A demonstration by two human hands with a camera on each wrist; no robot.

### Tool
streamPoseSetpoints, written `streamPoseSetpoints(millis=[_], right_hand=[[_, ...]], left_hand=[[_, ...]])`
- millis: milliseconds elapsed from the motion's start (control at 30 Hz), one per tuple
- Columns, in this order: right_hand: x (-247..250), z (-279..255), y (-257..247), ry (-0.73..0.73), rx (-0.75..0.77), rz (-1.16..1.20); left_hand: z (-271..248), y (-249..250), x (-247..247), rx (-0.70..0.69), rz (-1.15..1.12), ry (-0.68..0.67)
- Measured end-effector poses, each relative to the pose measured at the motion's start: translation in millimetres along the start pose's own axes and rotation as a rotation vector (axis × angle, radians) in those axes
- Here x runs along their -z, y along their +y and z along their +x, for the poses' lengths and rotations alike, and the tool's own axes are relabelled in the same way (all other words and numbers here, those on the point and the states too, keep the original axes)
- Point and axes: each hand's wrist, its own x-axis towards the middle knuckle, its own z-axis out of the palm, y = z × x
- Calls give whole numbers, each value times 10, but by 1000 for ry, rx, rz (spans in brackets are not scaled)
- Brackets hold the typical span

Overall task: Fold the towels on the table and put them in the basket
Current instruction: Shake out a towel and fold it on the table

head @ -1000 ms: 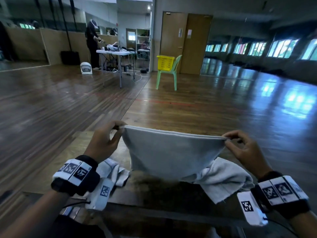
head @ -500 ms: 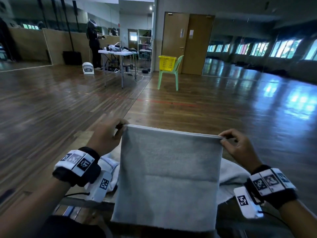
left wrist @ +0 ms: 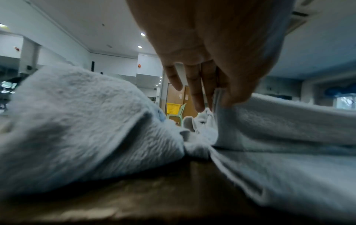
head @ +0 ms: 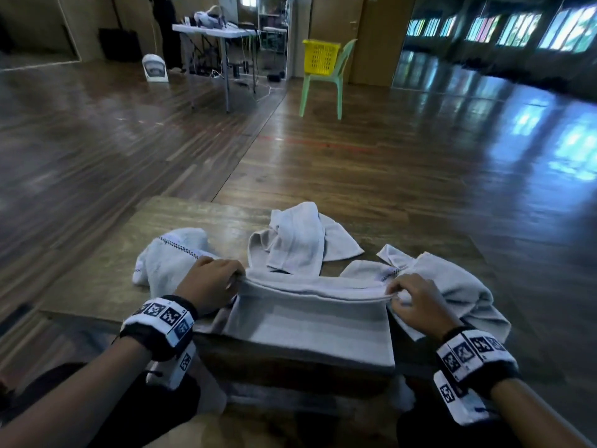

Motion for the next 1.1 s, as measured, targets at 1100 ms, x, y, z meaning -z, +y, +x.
streamPoseSetpoints(millis=[1100], right_hand=[[-123, -542, 181, -144, 94, -254]], left_hand=[[-316, -2, -240, -166, 18, -90]])
